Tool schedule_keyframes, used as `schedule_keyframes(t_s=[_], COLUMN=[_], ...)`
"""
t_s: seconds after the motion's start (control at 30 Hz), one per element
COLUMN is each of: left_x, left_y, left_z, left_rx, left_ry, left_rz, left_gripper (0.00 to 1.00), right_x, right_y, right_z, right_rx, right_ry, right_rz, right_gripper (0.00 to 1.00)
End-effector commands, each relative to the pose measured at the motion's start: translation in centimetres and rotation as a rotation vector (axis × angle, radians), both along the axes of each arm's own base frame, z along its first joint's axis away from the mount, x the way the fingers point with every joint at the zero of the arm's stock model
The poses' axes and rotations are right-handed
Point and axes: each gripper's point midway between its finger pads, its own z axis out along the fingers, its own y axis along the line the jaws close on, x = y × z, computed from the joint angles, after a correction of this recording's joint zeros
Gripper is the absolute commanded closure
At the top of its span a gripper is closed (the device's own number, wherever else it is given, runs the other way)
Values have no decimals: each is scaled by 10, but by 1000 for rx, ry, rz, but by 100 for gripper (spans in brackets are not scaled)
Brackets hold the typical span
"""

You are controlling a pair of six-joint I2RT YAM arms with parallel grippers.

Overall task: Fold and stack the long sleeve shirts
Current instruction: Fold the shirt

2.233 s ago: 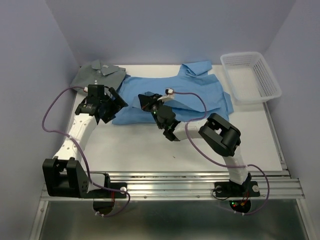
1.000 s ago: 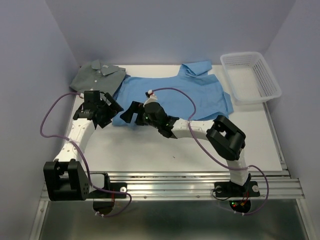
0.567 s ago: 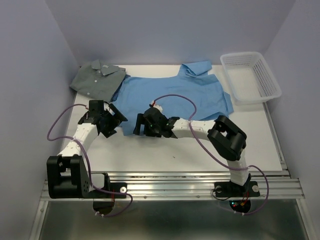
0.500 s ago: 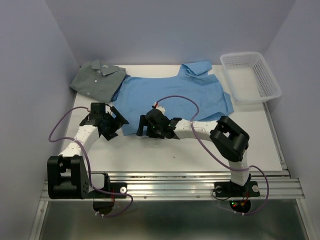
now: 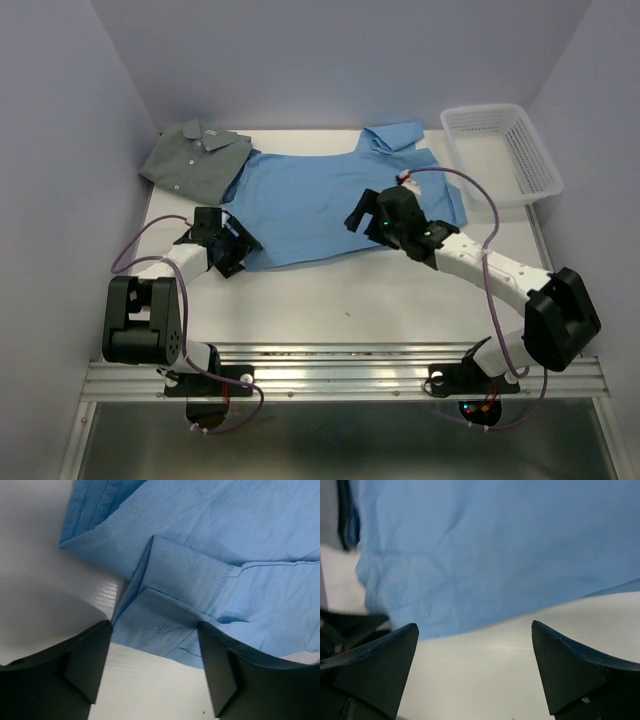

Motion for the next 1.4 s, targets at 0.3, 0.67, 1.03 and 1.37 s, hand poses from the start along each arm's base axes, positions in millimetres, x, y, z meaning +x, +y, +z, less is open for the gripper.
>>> schedule_keyframes(t_s=[0.3,0.67,1.03,1.37], left_x=[18,2,6,-4], left_y=[-8,33,23,33], left_z=[7,35,24,-6], left_rx=[2,209,281,424], left_ry=[-62,-18,44,244], left_rz=[-53,34,-84,-91], left_gripper=[100,100,47,44], right_x=[42,46,50,50], right_y=[-185,-208,-214,-223], right_z=[42,17,3,4], right_rx=[-165,-247,-309,-365], right_ry=[-153,-96,-60,-62], right_rz=[-467,-469,-464,-481], right_gripper=[0,0,0,0])
